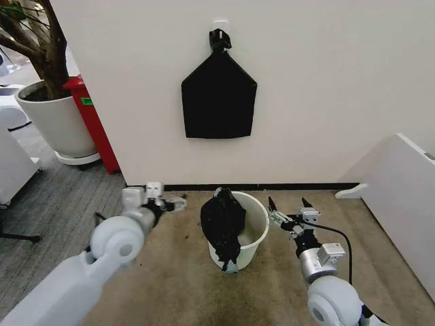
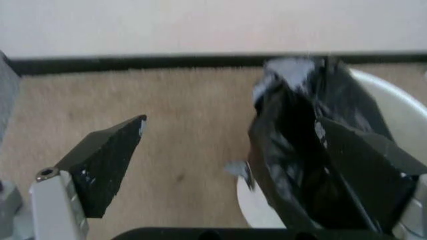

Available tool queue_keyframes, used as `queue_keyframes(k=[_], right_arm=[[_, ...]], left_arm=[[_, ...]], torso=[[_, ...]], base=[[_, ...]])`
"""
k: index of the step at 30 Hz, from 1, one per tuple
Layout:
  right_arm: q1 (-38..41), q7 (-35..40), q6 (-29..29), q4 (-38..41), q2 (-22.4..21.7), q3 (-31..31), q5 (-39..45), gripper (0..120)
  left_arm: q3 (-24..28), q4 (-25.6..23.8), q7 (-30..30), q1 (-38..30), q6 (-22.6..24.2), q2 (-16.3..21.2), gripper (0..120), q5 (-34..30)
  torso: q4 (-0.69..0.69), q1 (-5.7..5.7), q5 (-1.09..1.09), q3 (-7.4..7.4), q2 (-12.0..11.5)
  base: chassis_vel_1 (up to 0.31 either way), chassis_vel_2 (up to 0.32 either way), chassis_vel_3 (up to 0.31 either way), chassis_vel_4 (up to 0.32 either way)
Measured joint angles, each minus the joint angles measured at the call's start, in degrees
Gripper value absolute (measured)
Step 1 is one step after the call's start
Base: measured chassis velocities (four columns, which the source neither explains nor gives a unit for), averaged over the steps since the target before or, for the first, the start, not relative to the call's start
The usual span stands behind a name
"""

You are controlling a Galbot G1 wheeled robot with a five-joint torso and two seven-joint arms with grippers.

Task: Place the garbage bag over the trash bin.

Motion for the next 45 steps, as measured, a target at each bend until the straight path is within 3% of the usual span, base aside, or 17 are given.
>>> queue_keyframes(k=[3,8,16,30,45], right_arm=[[0.22,1.31,-0.86,0.26,0.43,-0.19,1.62,100],[0.37,2.5,-1.89,0.72,0.68,-0.36,3.38,100],[-0.09,3.75,-2.96,1.4,1.37,-0.52,5.08,100],[-1.39,4.67,-3.42,1.79,2.27,-0.19,6.16,100],[-3.16,4.51,-3.43,2.02,3.16,1.05,6.14,100]], left_arm=[[4.29,2.66,-4.25,-4.99,1.36,-0.76,100,-2.4],[6.63,5.84,-7.25,-9.61,2.05,-1.64,100,-4.99],[10.67,11.25,-9.03,-14.32,2.06,-4.56,100,-7.51],[19.15,18.06,-14.44,-16.62,1.39,-10.6,100,-10.9],[20.94,23.93,-14.29,-17.15,1.03,-14.36,97,-10.23]], torso=[[0.0,0.0,0.01,0.0,0.0],[0.01,0.0,0.01,0.0,0.0],[0.01,0.0,0.0,0.0,0.0],[0.01,0.0,-0.01,0.0,0.0],[0.01,0.0,-0.01,0.0,0.0]], base=[[0.0,0.0,0.0,0.0],[0.0,0.0,0.0,0.0],[0.0,0.0,0.0,0.0],[0.0,0.0,0.0,0.0],[0.0,0.0,0.0,0.0]])
